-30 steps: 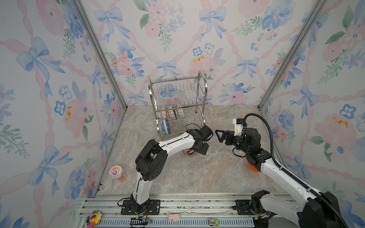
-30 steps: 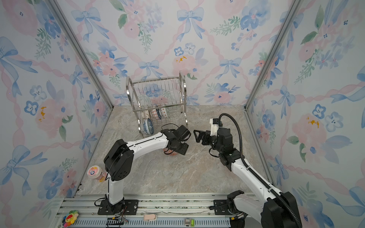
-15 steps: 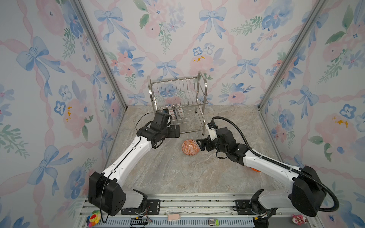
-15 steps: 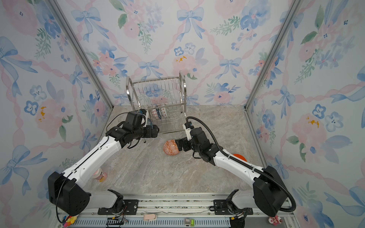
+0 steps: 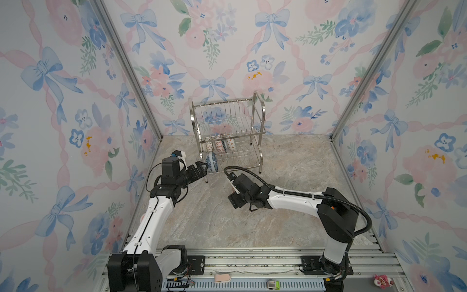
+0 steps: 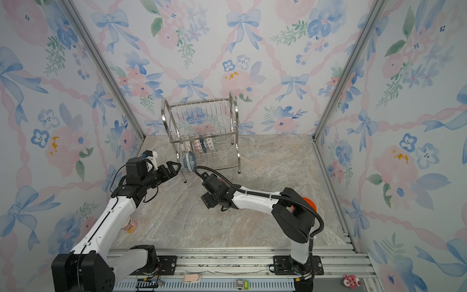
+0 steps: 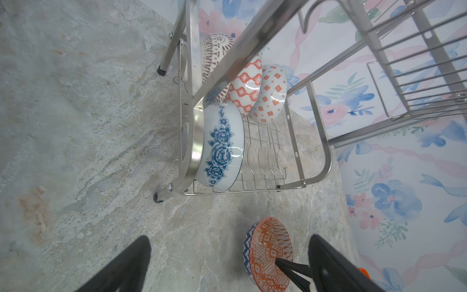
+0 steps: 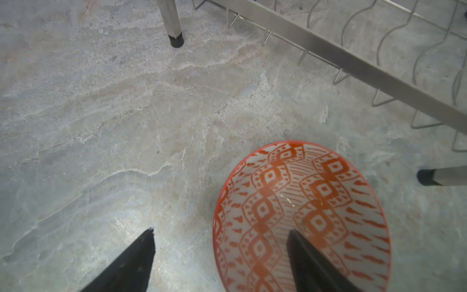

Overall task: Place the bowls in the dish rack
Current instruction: 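Grasp the red-patterned bowl rim with the right gripper and open the left gripper, then carry the red-patterned bowl to the rack front with the right gripper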

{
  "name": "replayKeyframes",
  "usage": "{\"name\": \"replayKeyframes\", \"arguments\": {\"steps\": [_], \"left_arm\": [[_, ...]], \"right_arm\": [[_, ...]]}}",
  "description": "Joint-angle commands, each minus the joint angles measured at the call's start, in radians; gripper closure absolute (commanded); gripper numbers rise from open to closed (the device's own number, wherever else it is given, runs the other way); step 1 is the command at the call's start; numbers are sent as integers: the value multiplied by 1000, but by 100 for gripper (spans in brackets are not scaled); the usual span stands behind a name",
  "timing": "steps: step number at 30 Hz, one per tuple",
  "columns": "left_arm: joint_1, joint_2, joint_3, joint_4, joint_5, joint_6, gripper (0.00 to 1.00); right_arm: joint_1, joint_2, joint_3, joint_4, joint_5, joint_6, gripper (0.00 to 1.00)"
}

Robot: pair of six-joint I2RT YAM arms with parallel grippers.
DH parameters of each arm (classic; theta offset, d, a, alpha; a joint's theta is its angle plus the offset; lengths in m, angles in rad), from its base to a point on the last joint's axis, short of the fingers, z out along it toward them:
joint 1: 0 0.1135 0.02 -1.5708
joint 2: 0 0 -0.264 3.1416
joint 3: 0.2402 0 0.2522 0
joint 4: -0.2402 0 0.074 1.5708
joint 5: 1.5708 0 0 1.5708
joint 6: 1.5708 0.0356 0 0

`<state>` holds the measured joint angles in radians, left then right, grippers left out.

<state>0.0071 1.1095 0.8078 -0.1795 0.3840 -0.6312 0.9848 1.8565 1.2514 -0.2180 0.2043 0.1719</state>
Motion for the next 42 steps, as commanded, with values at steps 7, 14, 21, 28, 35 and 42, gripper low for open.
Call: {"name": "replayKeyframes", "arguments": {"steps": [7, 14, 21, 28, 35, 42], "left_arm": [[5, -26, -44, 110, 76, -70, 2], [5, -28, -45, 109, 75, -65, 2], [6, -20, -48, 115, 78, -76, 2], [7, -28, -59, 116, 75, -79, 2], [8, -39, -64, 129, 66, -87, 2], [7, -19, -92, 165, 96, -106, 2]], "right_arm": [[11, 124, 140, -142, 96, -1, 34], [9, 182, 179, -161, 98, 4, 48], [-9, 198, 204, -172, 67, 12, 68], [-36, 145, 161, -118, -16, 33, 94], [-100, 1, 33, 57, -197, 116, 100], [-228, -109, -107, 413, -505, 312, 100]]}}
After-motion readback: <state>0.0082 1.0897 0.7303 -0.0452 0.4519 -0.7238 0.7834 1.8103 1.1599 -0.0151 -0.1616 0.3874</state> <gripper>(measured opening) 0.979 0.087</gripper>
